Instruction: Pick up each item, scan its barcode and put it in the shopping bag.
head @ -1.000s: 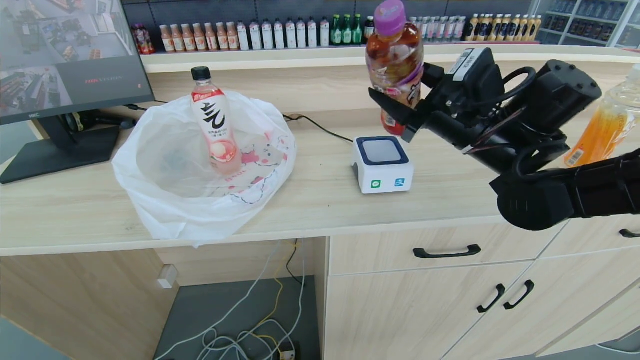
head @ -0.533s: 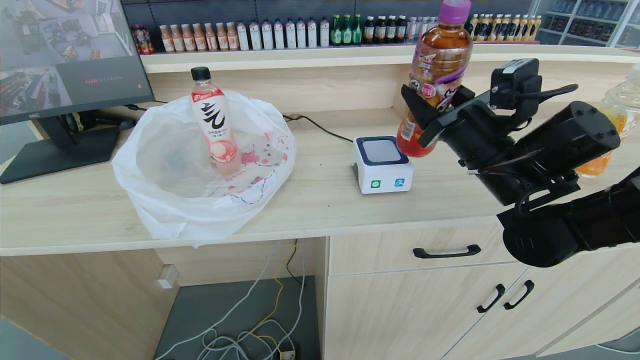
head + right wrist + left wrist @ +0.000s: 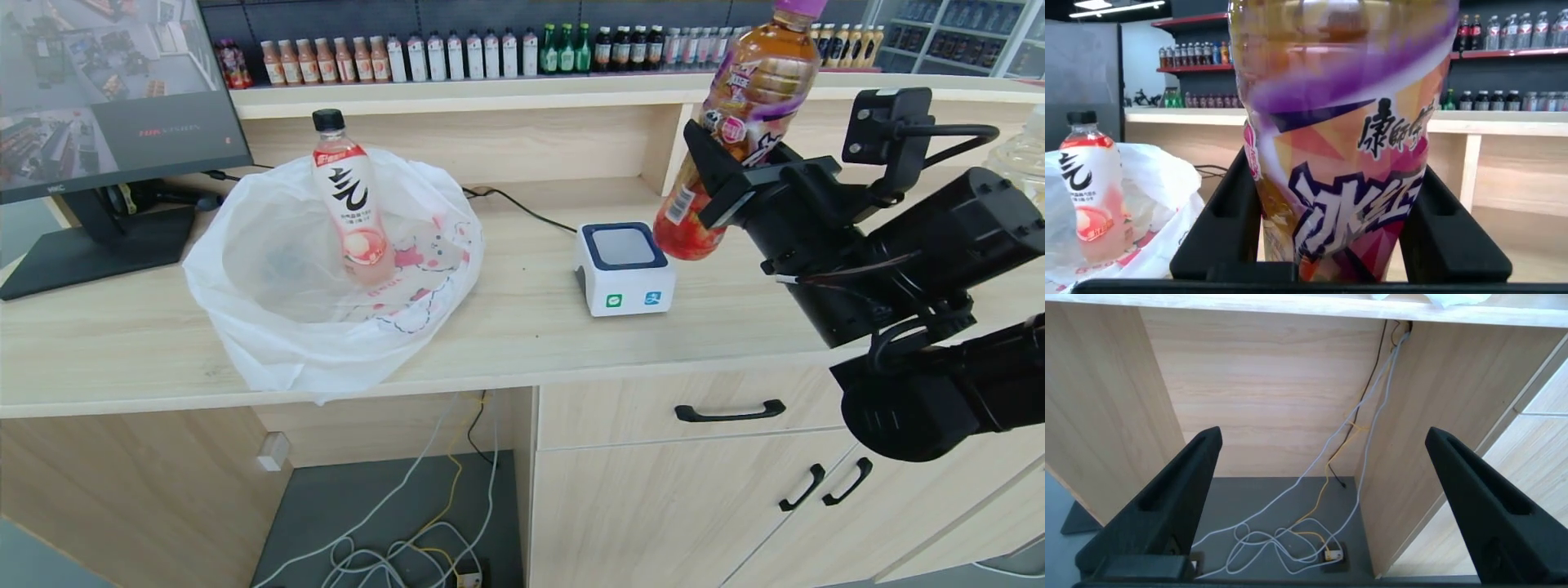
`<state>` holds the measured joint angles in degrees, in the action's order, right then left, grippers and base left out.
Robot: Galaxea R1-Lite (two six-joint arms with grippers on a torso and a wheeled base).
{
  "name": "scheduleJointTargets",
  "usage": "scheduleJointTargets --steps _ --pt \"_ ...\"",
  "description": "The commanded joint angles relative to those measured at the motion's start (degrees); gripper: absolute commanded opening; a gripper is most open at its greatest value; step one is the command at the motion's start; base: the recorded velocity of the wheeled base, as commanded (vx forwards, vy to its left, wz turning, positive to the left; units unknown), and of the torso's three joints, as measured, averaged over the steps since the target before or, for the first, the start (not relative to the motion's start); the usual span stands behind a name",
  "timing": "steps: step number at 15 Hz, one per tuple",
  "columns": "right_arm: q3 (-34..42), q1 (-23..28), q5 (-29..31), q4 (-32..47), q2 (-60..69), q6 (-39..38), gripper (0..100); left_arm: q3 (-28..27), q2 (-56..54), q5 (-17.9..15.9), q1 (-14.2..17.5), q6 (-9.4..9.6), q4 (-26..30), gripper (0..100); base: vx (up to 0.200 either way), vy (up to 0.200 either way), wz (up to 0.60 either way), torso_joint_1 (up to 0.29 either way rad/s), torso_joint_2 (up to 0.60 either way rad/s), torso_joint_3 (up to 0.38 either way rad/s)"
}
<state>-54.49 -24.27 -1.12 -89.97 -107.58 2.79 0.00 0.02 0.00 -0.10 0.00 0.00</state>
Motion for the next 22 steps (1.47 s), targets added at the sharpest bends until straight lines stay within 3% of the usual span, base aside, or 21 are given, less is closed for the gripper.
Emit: scheduleJointTargets --steps 1,8,22 --pt "0.6 -0.4 0.0 0.0 1.5 0.4 0 0.0 0.0 0.0 0.0 0.09 0.0 100 0.0 0.0 0.0 0.0 0.0 0.0" --pt "-3.2 -1.6 1.3 0.0 0.2 0.0 0 0.0 0.0 0.1 0.1 0.0 0.0 100 0.0 0.0 0.0 0.0 0.0 0.0" --pt "-3.1 -1.7 1.5 0.0 0.4 -1.2 0 0.0 0.0 0.1 0.1 -0.44 0.0 100 0.0 0.2 0.0 0.003 0.0 -0.001"
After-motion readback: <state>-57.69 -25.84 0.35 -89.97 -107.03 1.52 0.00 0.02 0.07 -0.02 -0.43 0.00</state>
